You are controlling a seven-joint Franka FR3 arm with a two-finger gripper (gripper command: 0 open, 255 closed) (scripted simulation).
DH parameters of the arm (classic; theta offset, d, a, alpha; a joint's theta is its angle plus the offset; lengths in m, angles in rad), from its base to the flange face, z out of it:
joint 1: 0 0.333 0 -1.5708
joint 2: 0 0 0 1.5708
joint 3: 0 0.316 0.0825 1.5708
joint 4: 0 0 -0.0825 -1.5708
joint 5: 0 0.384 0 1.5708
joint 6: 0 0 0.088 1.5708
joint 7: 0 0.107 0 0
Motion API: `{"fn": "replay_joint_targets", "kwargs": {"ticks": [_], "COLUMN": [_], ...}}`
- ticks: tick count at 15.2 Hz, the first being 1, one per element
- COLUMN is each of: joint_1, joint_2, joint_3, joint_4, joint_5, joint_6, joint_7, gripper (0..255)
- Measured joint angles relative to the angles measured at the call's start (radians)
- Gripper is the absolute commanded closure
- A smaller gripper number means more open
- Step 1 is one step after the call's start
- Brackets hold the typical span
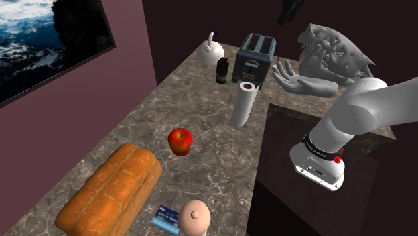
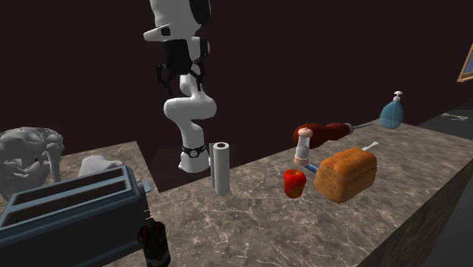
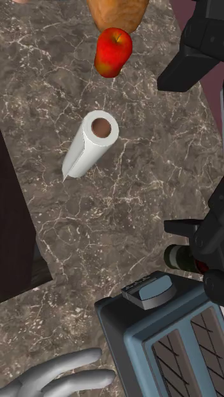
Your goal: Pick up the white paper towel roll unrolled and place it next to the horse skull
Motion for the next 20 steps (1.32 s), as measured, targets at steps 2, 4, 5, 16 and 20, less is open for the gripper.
{"fn": "replay_joint_targets", "kwargs": {"ticks": [2,4,5,16,20], "joint_1": [0.000,0.001,0.002,0.025,0.029], "joint_2": [-0.003,-0.008,-0.012,0.070,0.128], "joint_3": [0.011,0.045,0.063,0.322,0.395], "joint_4": [-0.013,-0.058,-0.080,-0.324,-0.363], "joint_5": [0.002,0.006,0.009,0.059,0.070], "joint_6": [0.010,0.048,0.065,0.369,0.458], "joint_7": [0.010,0.041,0.059,0.298,0.367], "gripper": [0,0,0,0,0]}}
